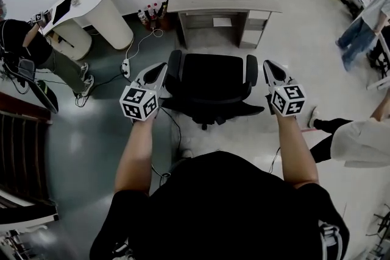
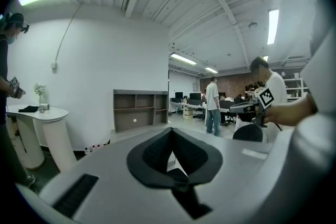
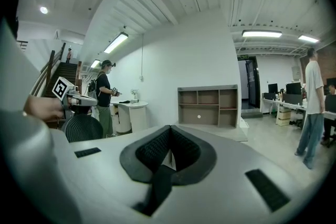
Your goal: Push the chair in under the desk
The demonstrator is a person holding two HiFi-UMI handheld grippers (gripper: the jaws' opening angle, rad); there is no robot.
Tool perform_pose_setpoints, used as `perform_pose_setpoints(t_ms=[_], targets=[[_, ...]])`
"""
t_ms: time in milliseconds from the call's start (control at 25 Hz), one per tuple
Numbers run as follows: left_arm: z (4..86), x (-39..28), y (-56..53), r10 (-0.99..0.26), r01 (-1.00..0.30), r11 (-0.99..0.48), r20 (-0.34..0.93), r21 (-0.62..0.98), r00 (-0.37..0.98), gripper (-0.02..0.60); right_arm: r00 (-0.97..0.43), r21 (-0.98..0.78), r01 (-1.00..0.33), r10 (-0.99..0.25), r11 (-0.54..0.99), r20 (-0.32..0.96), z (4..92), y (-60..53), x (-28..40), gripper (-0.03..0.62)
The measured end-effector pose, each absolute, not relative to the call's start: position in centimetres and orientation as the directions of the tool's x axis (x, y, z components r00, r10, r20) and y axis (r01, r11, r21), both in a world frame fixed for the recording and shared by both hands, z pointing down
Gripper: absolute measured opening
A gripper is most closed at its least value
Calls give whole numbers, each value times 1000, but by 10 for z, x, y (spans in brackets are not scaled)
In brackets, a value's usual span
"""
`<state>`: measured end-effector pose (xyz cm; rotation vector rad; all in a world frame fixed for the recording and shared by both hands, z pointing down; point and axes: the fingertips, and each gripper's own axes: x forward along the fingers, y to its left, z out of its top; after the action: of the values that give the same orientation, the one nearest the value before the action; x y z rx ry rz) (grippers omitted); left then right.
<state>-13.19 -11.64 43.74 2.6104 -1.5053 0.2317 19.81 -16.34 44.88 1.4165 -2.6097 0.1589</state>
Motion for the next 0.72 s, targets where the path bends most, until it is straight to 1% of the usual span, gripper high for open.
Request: perform_pose_setpoints(t_ms=[440, 720], targets=[[425, -165, -126, -823, -836, -548, 155, 36, 546, 11, -473, 1, -877, -863, 481, 178, 430, -152, 176, -3], [432, -189, -119, -804, -816, -575, 145, 57, 576, 11, -427, 5, -901, -888, 434, 172, 425, -135, 165, -3]])
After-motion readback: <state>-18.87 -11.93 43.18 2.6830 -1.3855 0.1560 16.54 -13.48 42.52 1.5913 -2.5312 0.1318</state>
